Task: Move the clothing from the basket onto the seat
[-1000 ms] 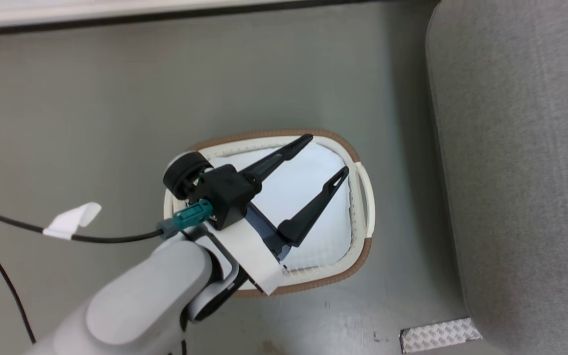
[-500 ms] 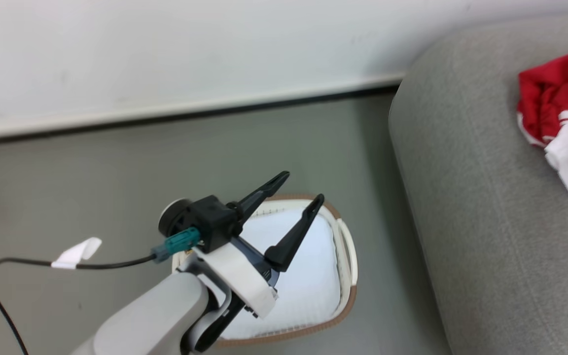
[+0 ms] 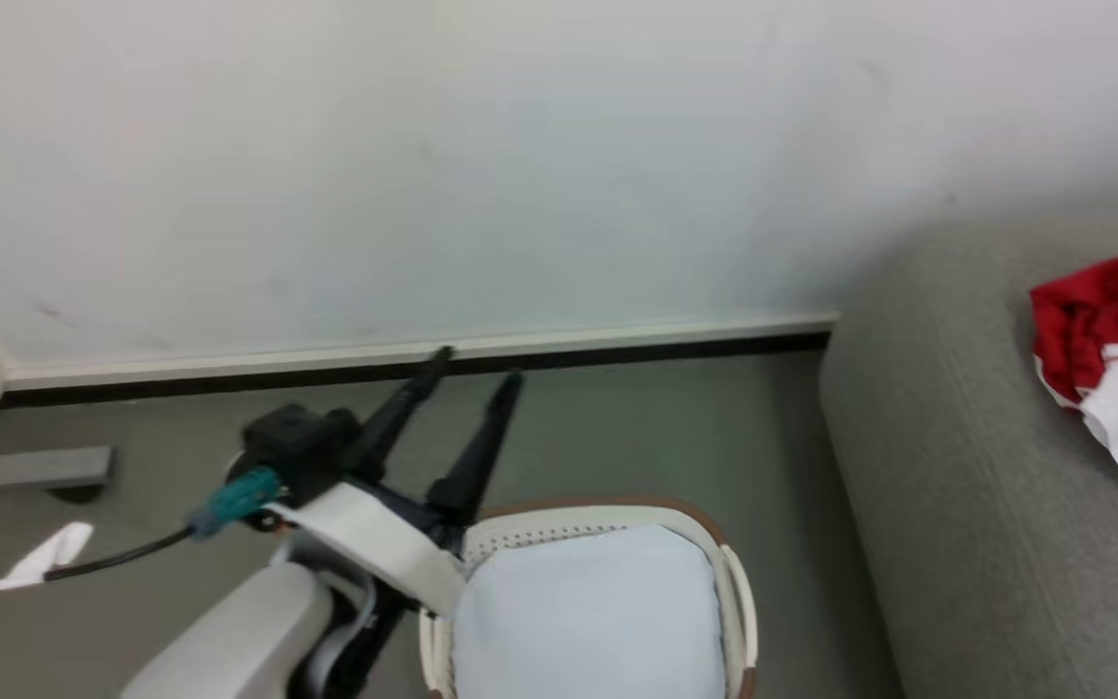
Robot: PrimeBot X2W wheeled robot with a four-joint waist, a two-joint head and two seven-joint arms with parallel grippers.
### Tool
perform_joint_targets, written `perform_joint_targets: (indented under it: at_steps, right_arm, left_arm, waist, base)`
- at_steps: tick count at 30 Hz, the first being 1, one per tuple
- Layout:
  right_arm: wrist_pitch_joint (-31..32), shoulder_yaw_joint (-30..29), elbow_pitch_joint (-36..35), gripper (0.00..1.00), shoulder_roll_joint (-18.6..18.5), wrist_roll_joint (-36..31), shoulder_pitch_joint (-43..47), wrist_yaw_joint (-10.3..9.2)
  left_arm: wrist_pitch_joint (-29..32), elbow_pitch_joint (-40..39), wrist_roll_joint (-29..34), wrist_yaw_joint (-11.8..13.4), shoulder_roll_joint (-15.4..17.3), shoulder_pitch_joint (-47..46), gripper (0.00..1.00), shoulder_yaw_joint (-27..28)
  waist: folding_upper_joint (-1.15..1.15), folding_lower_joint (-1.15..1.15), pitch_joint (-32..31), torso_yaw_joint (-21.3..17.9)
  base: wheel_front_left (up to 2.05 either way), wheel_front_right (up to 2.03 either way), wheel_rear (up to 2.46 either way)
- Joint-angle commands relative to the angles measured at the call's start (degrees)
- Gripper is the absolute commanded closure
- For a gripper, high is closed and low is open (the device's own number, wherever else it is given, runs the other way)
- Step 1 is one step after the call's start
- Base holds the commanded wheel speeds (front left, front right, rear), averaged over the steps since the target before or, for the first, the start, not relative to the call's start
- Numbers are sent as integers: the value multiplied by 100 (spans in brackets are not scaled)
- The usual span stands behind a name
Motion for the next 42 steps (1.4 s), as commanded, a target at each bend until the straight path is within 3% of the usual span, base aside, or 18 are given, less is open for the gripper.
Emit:
perform_joint_targets:
  at_steps: [1, 6, 12, 19, 28, 37, 42]
  right_arm:
    - [-250, -55, -118, 0, 90, -69, 159, -13]
    - [-879, -222, -312, 0, 525, -218, 458, -13]
    - [-1450, -423, -528, 0, 1107, -456, 971, -13]
    - [-2177, -917, -777, 0, 2016, -752, 1927, -13]
    - [-2880, -997, -782, 0, 2847, -1132, 3000, -13]
    - [-3404, -771, -444, 0, 3194, -1363, 3589, -13]
    - [-3491, -590, -336, 0, 3299, -1386, 3666, -13]
  left_arm:
    - [-11, 19, -63, 90, 120, 195, 0, 208]
    - [-13, -92, -101, 260, 245, 652, 0, 913]
    - [-14, -157, 54, 383, 164, 1348, 0, 1758]
    - [-15, -33, 253, 264, -131, 2064, 0, 2528]
    - [-16, 196, 942, -170, -749, 2719, 0, 3285]
    - [-16, 394, 1695, -775, -1343, 2952, 0, 3793]
    - [-16, 385, 1992, -963, -1505, 2999, 0, 4045]
  waist:
    - [0, 2, -299, 354]
    - [0, 2, -468, 682]
    - [0, 2, -547, 934]
    - [0, 2, -614, 1109]
    - [0, 2, -685, 1025]
    - [0, 2, -689, 766]
    - [0, 2, -673, 627]
  base:
    - [0, 0, 0]
    - [0, 0, 0]
    - [0, 0, 0]
    - [0, 0, 0]
    - [0, 0, 0]
    - [0, 0, 0]
    - [0, 0, 0]
